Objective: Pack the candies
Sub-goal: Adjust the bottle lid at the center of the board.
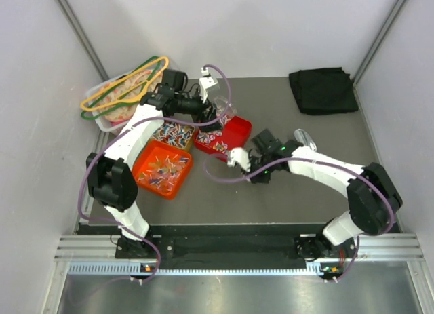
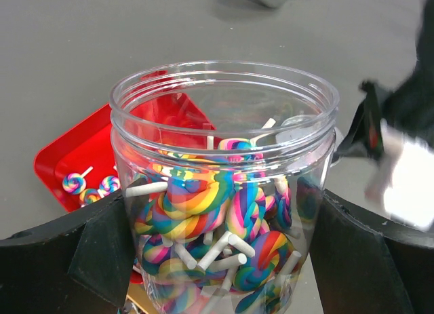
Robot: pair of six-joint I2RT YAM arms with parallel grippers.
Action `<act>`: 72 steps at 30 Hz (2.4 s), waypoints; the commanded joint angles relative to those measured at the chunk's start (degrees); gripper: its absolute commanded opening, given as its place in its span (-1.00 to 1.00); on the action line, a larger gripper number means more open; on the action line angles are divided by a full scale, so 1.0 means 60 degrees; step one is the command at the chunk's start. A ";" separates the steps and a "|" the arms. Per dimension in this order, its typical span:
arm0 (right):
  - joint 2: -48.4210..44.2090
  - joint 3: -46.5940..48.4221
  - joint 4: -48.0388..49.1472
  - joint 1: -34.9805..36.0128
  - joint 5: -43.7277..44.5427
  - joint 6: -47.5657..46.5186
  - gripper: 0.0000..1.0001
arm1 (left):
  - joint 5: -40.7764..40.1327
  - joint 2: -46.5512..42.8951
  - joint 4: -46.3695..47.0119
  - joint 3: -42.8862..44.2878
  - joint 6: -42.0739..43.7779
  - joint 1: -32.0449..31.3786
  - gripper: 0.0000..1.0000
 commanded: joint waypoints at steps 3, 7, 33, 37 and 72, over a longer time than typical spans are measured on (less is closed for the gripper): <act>0.0047 0.0899 -0.1521 -0.2378 -0.5832 0.0935 -1.00 | 0.0410 -0.0662 0.0444 0.0145 -0.0094 0.0234 0.09; 0.1087 0.1616 -0.3018 -0.2936 -0.7827 0.0145 -1.00 | 0.0440 -0.0618 0.0516 0.0204 -0.0138 0.0219 0.09; 0.6918 0.5837 -0.9671 -0.3639 -1.2034 -0.5115 -1.00 | 0.0528 -0.0574 0.0399 0.0277 -0.0182 0.0439 0.09; 0.6934 0.5677 -0.9569 -0.3830 -1.1962 -0.5145 -1.00 | 0.0601 -0.0574 0.0429 0.0292 -0.0197 0.0453 0.08; 0.2394 0.2072 -0.1027 -0.4841 -0.4509 0.2619 0.19 | 0.0923 -0.0837 0.0501 0.0146 -0.0401 0.0497 0.03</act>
